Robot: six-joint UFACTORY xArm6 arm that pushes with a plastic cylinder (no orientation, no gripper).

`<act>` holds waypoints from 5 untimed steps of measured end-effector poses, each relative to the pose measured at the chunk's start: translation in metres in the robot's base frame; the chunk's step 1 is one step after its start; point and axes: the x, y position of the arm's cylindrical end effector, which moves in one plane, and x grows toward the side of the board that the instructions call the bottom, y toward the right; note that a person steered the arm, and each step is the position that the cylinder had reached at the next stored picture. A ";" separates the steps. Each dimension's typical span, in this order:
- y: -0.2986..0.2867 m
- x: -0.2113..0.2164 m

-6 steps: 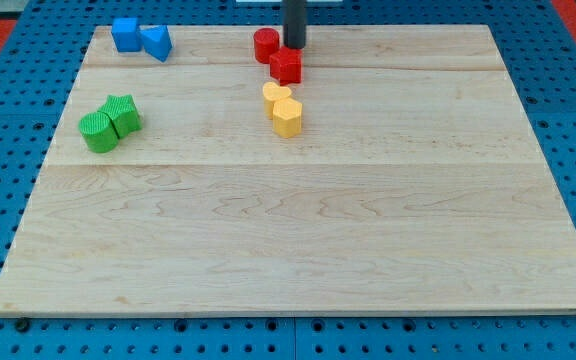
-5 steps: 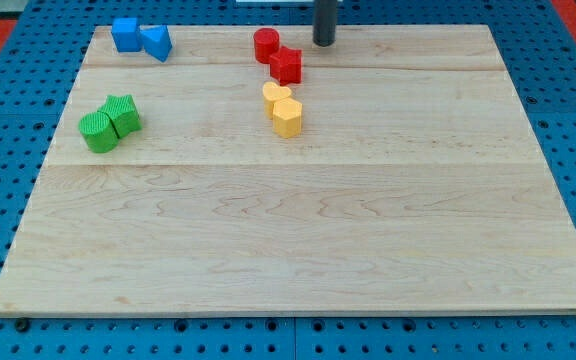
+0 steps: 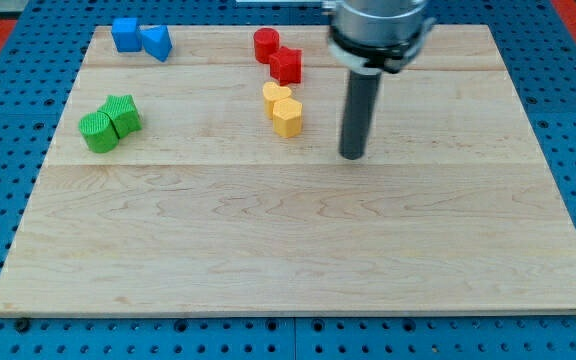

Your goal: Separate the yellow blocks

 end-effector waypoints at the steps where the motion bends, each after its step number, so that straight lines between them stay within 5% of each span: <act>1: -0.058 -0.026; 5: -0.087 -0.078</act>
